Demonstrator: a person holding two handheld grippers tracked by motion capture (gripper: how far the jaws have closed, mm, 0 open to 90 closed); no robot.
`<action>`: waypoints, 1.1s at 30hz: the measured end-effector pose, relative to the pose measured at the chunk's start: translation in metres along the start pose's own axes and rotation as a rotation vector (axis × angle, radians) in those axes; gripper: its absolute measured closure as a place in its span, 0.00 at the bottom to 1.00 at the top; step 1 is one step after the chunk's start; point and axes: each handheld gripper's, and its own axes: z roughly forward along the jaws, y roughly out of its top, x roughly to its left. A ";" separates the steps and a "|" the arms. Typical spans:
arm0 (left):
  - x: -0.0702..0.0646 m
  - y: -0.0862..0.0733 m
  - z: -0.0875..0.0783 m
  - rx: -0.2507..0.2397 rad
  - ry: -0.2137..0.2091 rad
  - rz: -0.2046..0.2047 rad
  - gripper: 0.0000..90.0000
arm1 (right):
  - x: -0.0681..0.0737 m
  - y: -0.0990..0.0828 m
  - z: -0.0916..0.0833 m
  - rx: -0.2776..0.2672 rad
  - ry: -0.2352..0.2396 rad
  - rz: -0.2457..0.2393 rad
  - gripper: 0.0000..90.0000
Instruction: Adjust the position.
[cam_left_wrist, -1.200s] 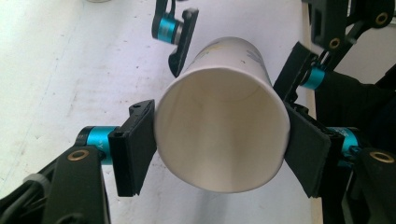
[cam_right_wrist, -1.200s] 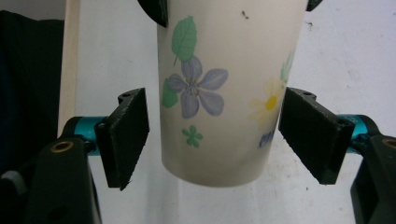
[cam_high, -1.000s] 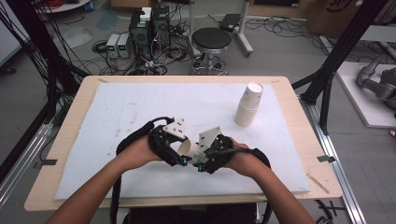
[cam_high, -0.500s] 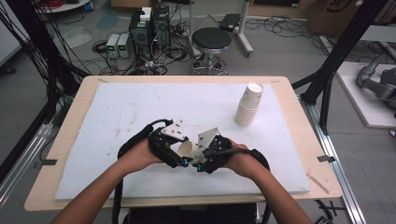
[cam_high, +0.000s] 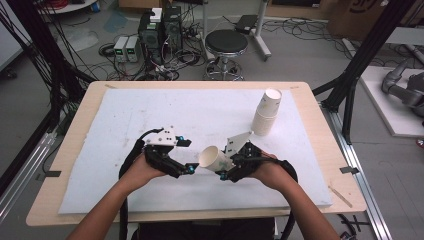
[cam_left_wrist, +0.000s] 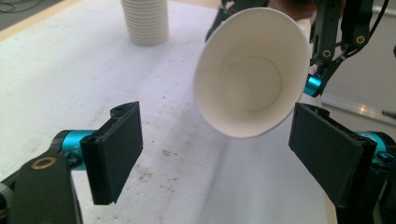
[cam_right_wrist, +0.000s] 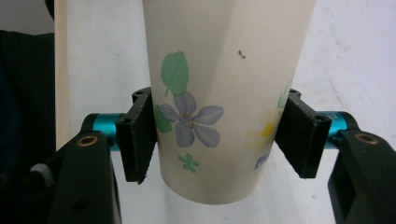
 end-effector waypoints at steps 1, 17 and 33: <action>0.001 -0.001 -0.002 -0.018 0.004 -0.003 0.20 | -0.001 -0.002 -0.001 -0.004 0.000 0.006 0.40; 0.006 -0.034 -0.017 -0.186 0.082 -0.082 0.20 | 0.007 -0.050 -0.007 -0.178 -0.100 0.132 0.40; 0.012 -0.065 -0.023 -0.213 0.160 -0.149 0.21 | 0.010 -0.095 -0.016 -0.385 -0.189 0.270 0.39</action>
